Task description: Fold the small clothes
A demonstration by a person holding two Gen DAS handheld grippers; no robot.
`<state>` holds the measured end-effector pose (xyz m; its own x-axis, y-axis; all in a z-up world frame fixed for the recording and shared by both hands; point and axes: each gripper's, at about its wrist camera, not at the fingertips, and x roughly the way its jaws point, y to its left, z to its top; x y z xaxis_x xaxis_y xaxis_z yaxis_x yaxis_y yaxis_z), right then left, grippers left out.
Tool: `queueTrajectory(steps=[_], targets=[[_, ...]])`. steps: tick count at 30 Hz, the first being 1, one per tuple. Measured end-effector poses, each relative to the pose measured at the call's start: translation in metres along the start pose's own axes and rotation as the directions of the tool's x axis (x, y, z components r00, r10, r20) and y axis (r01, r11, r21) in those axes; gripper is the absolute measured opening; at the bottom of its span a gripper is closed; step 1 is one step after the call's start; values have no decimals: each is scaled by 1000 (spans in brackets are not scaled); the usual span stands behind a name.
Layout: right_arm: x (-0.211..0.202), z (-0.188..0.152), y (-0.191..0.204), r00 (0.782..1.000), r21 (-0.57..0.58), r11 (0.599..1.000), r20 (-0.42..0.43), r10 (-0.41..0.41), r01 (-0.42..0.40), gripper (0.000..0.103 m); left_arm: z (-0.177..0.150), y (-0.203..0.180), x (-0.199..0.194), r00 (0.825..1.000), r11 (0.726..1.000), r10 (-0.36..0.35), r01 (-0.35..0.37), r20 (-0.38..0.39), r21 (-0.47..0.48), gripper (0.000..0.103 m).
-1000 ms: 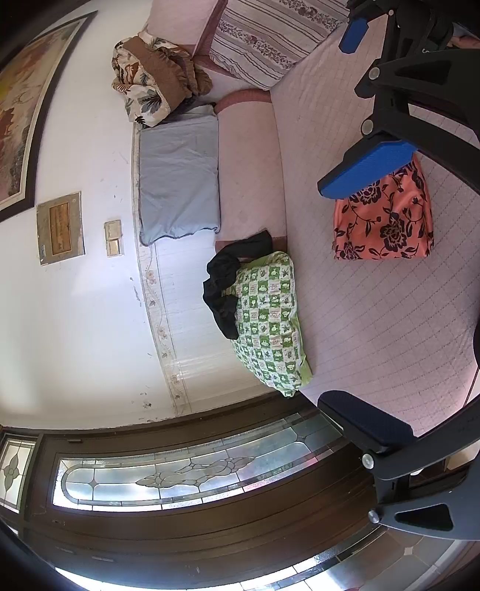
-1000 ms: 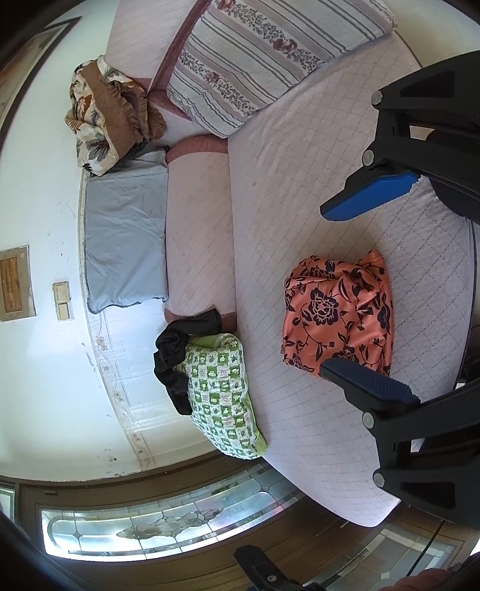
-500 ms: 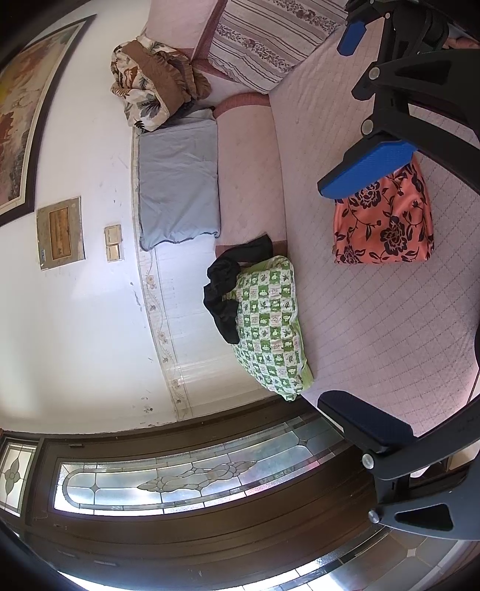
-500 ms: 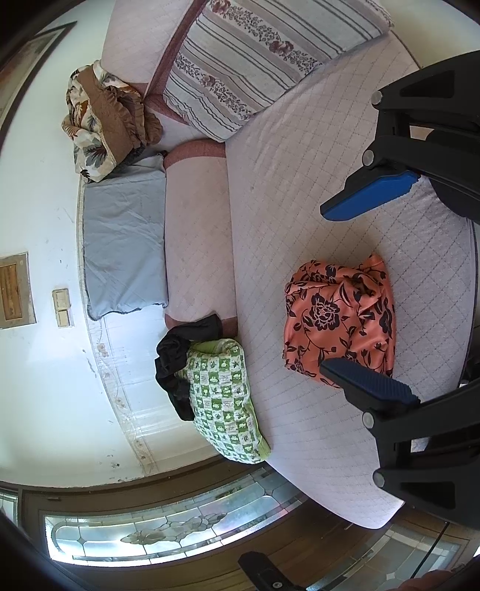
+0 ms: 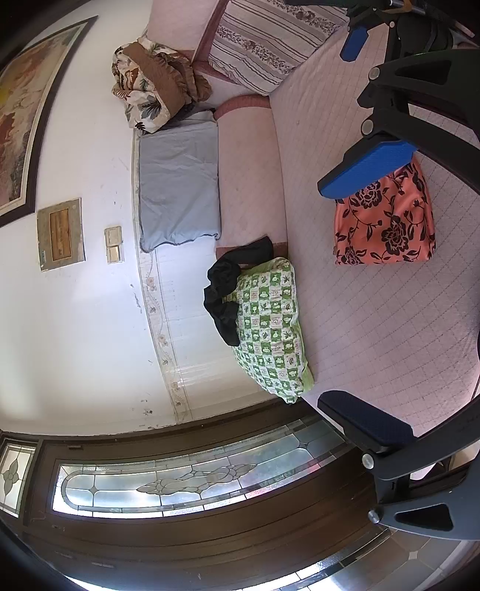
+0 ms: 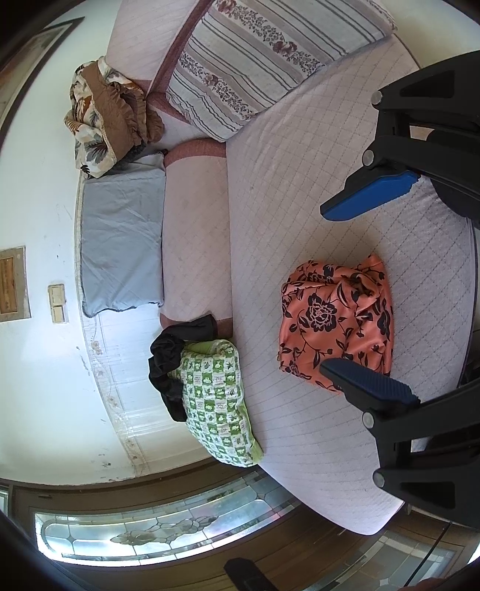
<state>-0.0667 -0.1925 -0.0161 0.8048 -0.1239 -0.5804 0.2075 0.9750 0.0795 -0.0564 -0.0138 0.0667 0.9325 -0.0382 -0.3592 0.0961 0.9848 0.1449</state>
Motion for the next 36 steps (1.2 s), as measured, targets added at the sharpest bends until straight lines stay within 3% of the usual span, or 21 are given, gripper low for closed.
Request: queueTrajectory(steps=[36], targets=[[31,-3,14,1000,-35,999,-19,-21,20,80,-9,5,30,999,999,-21,20,-38,-31,103]])
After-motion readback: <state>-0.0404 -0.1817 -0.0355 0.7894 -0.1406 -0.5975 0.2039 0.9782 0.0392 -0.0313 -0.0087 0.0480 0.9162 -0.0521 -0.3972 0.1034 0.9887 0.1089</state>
